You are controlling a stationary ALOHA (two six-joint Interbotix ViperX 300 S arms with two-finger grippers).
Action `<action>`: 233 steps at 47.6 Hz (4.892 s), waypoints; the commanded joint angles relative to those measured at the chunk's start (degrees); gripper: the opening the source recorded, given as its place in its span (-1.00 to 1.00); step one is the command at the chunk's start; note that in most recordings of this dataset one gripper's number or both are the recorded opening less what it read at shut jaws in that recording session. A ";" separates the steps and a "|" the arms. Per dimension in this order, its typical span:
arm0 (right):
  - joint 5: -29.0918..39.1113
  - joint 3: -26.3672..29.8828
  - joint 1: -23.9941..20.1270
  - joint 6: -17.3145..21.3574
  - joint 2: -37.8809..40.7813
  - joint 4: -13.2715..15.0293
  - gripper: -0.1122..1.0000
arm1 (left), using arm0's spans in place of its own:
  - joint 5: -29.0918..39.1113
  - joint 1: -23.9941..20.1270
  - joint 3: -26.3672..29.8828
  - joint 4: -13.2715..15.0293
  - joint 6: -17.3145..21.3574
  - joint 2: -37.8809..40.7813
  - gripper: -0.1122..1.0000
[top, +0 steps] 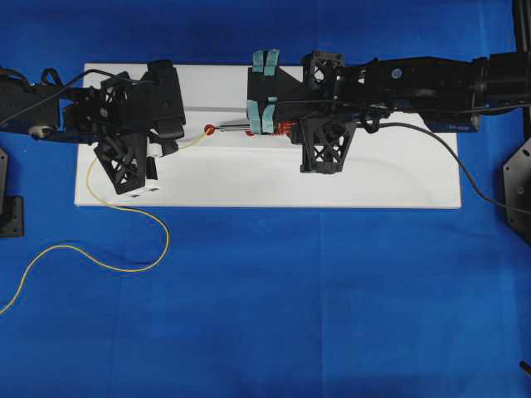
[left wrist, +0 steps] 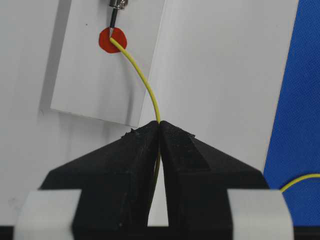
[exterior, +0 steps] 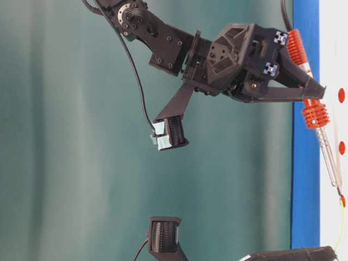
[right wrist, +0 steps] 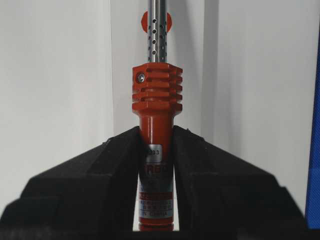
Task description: Touch the tip of the soldering iron to the tip of the solder at the mark.
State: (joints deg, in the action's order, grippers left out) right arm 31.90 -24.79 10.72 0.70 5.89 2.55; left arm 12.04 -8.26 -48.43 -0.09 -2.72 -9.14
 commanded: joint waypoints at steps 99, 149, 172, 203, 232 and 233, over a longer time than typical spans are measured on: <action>0.09 -13.10 0.35 3.60 -17.75 3.60 -0.68 | -0.18 1.32 -0.79 0.00 -2.29 -10.46 -0.76; -0.79 -13.45 0.35 3.60 -16.52 3.60 -0.68 | 0.00 1.41 12.39 0.00 -1.41 8.61 -0.76; -0.88 -12.92 0.26 3.60 -14.94 3.60 -0.68 | 0.35 1.14 12.39 0.00 -1.67 8.88 -0.76; -1.32 -10.55 0.35 3.16 -9.76 3.60 -0.68 | 0.53 1.14 12.48 0.00 -1.85 8.88 -0.76; -1.23 -10.46 0.35 3.25 -9.49 3.60 -0.68 | 0.79 1.14 12.57 0.00 -1.58 8.88 -0.76; -1.23 -10.46 0.26 3.25 -9.49 3.60 -0.68 | 0.79 1.05 12.57 0.00 -1.58 8.88 -0.76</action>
State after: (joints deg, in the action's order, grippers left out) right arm 31.03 -36.65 10.99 3.96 -2.99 5.98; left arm 13.10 -7.12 -37.09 -0.09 -4.39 0.44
